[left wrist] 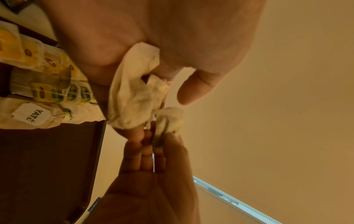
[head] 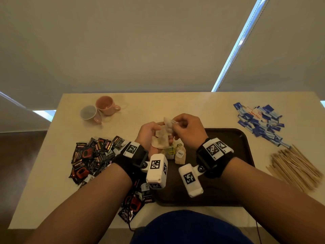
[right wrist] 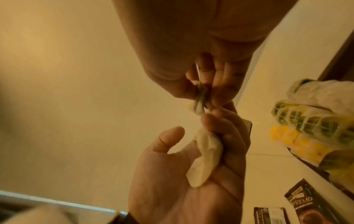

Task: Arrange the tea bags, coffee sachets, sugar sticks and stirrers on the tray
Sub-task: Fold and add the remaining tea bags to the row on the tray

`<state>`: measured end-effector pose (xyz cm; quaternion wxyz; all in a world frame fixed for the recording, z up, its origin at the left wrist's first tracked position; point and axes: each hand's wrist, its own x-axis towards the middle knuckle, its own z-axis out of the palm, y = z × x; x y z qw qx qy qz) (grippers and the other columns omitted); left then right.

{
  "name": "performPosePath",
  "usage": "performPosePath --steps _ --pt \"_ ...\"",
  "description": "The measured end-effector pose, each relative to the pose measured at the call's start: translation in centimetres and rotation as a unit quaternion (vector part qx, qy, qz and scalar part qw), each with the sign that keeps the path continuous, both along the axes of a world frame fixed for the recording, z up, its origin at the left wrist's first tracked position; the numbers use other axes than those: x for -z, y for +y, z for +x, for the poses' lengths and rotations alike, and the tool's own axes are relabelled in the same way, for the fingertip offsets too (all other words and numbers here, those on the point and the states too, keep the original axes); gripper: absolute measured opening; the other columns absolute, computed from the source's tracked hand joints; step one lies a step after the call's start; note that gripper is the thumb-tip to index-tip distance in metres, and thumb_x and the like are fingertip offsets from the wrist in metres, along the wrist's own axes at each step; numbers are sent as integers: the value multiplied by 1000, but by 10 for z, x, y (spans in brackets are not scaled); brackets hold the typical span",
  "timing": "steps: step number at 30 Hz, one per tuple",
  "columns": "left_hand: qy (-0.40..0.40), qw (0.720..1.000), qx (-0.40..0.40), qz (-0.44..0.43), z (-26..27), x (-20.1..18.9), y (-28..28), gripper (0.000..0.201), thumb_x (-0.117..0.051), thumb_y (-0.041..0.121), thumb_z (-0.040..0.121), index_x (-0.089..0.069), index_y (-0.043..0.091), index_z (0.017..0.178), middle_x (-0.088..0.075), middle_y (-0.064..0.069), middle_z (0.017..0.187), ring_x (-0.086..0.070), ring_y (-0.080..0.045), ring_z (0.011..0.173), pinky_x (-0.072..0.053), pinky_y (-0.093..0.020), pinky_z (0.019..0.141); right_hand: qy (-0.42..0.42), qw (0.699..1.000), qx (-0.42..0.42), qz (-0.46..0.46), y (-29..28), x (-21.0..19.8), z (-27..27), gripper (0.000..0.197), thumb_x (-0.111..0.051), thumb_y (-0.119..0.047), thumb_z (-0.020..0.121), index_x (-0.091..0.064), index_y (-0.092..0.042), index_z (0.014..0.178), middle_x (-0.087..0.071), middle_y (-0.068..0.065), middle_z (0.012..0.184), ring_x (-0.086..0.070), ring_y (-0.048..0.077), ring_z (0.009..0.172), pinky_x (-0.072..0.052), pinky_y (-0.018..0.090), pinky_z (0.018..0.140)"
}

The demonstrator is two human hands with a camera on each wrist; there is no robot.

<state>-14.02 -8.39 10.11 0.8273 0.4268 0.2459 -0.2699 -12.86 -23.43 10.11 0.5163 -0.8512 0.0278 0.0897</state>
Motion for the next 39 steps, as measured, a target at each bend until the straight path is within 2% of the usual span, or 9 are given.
performPosePath --steps 3,7,10,13,18,21,28,34,39 --pt "-28 995 39 91 3 8 2 34 -57 17 90 -62 -5 115 -62 -17 81 -59 -21 61 -51 -27 54 54 995 19 86 -1 -5 -2 10 -64 -7 89 -64 -17 91 -72 17 75 -67 23 55 -61 48 68" --pt "-70 980 48 180 1 18 4 22 -71 12 90 -67 4 110 -64 -10 76 -59 -16 59 -50 -26 53 53 995 -18 83 -2 -6 -4 4 -69 -23 90 -67 -19 89 -73 13 78 -69 25 65 -59 36 64" --pt "-93 971 69 210 1 16 4 12 -69 6 90 -67 9 101 -63 -8 70 -58 -15 57 -49 -27 52 35 998 -42 13 -7 2 2 11 -72 -27 88 -72 -15 88 -73 5 75 -70 18 68 -58 34 65" --pt "-58 980 41 187 1 13 10 9 -60 4 94 -69 7 94 -62 -11 70 -56 -19 56 -49 -28 52 36 996 24 72 -12 4 5 12 -71 -17 89 -71 -6 83 -72 9 73 -65 15 63 -54 31 59" --pt "-10 986 1 169 0 11 21 18 -55 14 96 -71 5 97 -60 -22 89 -56 -22 59 -48 -29 53 23 987 80 139 -23 4 10 5 -70 -15 89 -71 -11 87 -72 10 84 -65 16 70 -55 29 63" --pt "-12 987 -5 157 1 10 23 18 -49 8 100 -66 2 100 -61 -17 81 -53 -19 57 -48 -23 45 4 996 67 63 -38 18 14 8 -70 -19 88 -71 -10 91 -72 6 86 -68 18 78 -58 32 72" --pt "-18 985 13 169 5 11 19 18 -52 11 99 -69 4 101 -60 -22 89 -57 -19 57 -50 -27 51 135 980 -16 -149 -68 84 -11 10 -70 -30 88 -67 -28 79 -67 -7 79 -63 12 76 -44 19 61" --pt "-13 985 28 168 10 13 16 18 -52 11 99 -69 4 101 -57 -24 94 -56 -20 57 -49 -27 50 236 949 -111 -178 -55 118 -29 7 -72 -23 88 -71 -25 94 -66 -8 81 -59 4 74 -43 16 63" --pt "-5 986 29 163 13 16 15 18 -54 10 99 -70 4 102 -58 -24 96 -57 -20 58 -50 -29 53 256 953 -49 -152 -49 134 -36 11 -75 -21 86 -74 -21 97 -63 -14 79 -58 1 74 -45 18 71"
